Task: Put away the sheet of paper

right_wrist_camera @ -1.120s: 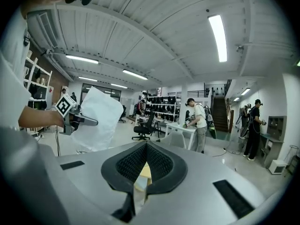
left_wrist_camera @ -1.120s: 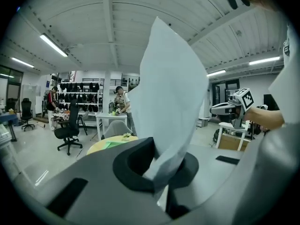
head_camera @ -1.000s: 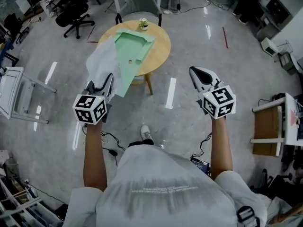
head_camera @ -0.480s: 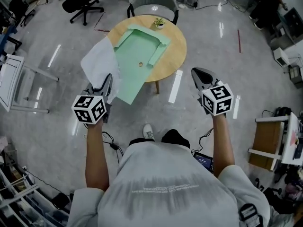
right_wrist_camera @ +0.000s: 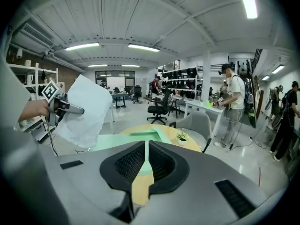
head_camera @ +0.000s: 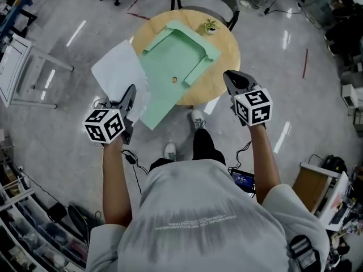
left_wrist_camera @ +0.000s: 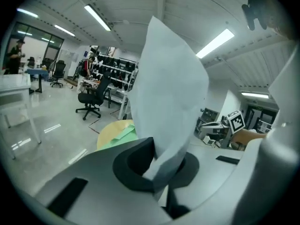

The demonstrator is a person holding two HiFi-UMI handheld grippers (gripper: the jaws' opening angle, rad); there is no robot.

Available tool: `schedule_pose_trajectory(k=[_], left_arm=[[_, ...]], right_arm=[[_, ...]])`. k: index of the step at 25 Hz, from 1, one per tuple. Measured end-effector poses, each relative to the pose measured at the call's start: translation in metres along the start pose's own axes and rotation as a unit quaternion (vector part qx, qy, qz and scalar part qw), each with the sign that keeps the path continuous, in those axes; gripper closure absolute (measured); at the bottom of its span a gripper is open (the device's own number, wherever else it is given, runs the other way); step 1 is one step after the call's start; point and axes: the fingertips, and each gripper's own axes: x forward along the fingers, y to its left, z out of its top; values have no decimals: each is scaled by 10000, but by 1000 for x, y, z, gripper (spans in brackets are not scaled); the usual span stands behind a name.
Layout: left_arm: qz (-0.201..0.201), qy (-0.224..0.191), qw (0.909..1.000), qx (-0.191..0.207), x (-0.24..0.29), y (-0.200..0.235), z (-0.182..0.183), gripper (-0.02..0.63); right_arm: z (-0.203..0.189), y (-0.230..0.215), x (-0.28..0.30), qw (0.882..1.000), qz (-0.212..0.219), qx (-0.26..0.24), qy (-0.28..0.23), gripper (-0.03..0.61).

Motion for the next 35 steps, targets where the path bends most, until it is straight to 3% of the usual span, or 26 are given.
schedule_pose_trajectory(k=[4, 7, 12, 17, 21, 26, 35], left_arm=[[74, -89, 9974, -711, 36, 8, -3, 595], [83, -128, 9916, -1287, 59, 16, -13, 595], [69, 13, 9766, -2151, 89, 23, -51, 595], [123, 102, 9611, -2756, 117, 42, -83, 595], [320, 274, 9528, -3006, 132, 58, -108, 597], [658, 631, 9496, -2999, 143, 67, -137, 595], [829, 705, 9373, -3311, 152, 82, -154, 595]], right_arm=[[14, -33, 50, 9997, 208, -139, -44, 541], [20, -47, 83, 9975, 435, -553, 35, 551], [10, -53, 129, 9882, 981, -1161, 201, 551], [-10, -69, 167, 9826, 1296, -1209, 549, 549], [-24, -79, 187, 9763, 1478, -1364, 797, 549], [-36, -82, 206, 9669, 1765, -1492, 1080, 549], [-40, -48, 231, 9495, 2385, -1566, 1303, 549]])
